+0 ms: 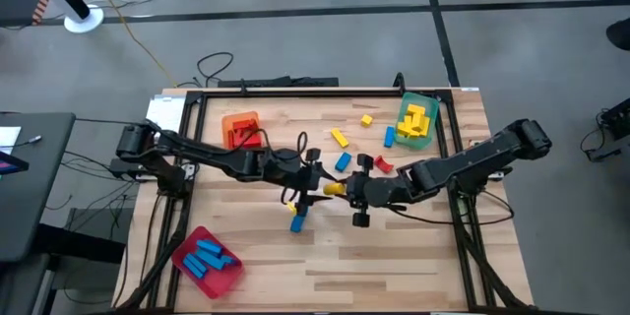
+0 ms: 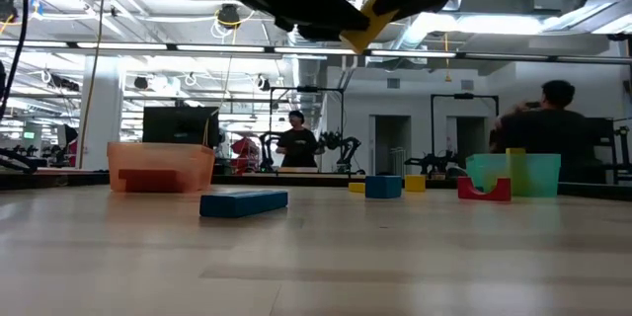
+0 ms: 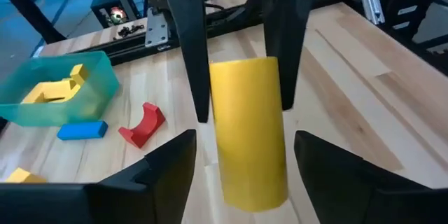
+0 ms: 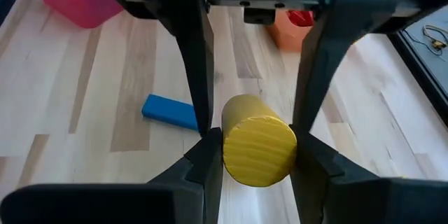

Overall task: Sort blocks
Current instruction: Put the yellow wooden block into the green bin

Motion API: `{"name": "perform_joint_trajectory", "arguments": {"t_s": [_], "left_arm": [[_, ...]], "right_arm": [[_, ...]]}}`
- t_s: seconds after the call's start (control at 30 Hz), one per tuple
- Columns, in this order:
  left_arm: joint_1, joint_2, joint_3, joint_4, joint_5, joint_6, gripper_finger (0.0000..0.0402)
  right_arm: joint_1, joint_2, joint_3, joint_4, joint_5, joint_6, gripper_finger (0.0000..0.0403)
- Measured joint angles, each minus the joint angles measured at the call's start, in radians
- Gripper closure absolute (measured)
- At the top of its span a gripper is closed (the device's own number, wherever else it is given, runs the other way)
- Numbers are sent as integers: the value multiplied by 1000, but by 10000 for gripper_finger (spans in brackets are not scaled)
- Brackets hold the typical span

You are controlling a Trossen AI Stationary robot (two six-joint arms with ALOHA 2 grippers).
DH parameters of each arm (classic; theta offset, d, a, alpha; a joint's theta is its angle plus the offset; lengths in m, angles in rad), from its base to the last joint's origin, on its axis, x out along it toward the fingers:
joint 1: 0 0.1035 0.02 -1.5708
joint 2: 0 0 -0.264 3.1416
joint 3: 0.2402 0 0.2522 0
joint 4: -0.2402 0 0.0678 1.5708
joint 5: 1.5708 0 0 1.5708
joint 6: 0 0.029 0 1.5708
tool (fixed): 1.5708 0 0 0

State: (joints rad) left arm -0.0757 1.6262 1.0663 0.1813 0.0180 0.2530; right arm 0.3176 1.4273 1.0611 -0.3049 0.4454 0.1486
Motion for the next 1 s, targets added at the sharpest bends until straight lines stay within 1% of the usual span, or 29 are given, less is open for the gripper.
{"name": "perform_joint_trajectory", "arguments": {"t_s": [0.07,0.13,0.23,0.3,0.4,0.5,0.57,0.67,0.77,0.87,1.0], "left_arm": [[0,0,4,-2,-8,9,160],[0,-2,6,7,-65,24,159],[0,-22,6,-28,-178,68,158],[1,-38,6,-46,-198,79,158],[-4,-46,6,-91,-183,79,158],[-17,-45,6,-168,-122,78,158],[-32,-46,6,-225,-80,73,158],[-58,-45,-6,-292,-68,55,158],[-83,-45,-28,-324,-67,34,158],[-106,-45,-45,-346,-67,10,158],[-135,-45,-88,-327,-67,-22,158]], "right_arm": [[-2,0,0,-10,1,5,266],[-8,0,0,-57,14,38,266],[-21,0,0,-187,56,125,266],[-27,0,0,-285,91,195,266],[-43,0,0,-431,152,295,266],[-72,0,0,-553,208,381,266],[-106,0,0,-627,236,440,266],[-182,0,0,-725,255,509,266],[-268,0,0,-765,262,519,266],[-364,0,0,-776,264,489,266],[-510,0,0,-791,265,441,266]]}}
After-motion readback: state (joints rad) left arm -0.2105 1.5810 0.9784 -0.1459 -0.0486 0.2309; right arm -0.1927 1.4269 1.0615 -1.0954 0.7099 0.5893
